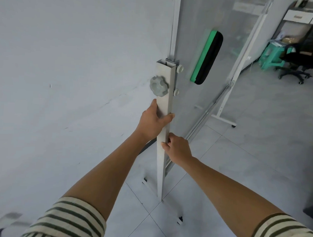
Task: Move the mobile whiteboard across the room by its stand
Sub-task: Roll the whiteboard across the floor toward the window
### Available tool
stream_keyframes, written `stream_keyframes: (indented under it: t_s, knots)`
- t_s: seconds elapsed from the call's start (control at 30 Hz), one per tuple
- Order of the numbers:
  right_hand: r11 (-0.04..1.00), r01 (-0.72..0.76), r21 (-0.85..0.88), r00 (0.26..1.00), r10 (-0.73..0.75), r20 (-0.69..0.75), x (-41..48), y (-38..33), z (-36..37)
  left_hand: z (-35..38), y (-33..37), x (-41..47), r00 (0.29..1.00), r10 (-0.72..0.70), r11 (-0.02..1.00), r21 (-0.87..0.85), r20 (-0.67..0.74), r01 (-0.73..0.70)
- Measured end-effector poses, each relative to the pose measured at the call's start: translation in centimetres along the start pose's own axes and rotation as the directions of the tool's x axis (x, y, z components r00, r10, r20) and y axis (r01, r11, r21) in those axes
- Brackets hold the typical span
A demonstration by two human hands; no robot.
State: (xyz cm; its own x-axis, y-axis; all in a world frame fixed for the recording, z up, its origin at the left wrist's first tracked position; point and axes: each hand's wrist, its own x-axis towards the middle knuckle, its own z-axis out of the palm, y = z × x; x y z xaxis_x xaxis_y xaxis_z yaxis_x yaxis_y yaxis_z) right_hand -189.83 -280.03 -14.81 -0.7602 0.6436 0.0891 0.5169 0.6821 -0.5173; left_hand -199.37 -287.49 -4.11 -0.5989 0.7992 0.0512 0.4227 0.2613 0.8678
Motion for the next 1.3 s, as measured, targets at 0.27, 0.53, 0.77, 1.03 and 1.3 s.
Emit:
stream_keyframes:
  t_s: [0.27,0.53,0.77,1.03,1.3]
  knots:
    - [0.993,0.077,0.088,0.992,-0.085,0.090,-6.4,-3.6,1.2,-1.9,-0.7,-9.0,0.986,-0.112,0.992,-0.063,-0.124,0.105]
    - [0.972,0.161,0.173,0.975,-0.184,0.128,-14.3,-7.1,3.4,-3.6,-1.4,-18.9,0.952,-0.220,0.971,-0.141,-0.212,0.193]
    - [0.966,0.199,0.166,0.957,-0.228,0.180,-21.4,-10.8,4.9,-5.5,-1.4,-27.6,0.938,-0.254,0.964,-0.139,-0.237,0.226]
    - [0.963,0.236,0.130,0.951,-0.257,0.172,-30.1,-15.6,6.4,-8.2,-2.7,-37.2,0.935,-0.253,0.963,-0.158,-0.250,0.218]
    - [0.971,0.209,0.116,0.960,-0.226,0.164,-40.7,-21.4,8.7,-11.9,-4.2,-48.2,0.954,-0.199,0.977,-0.126,-0.223,0.174]
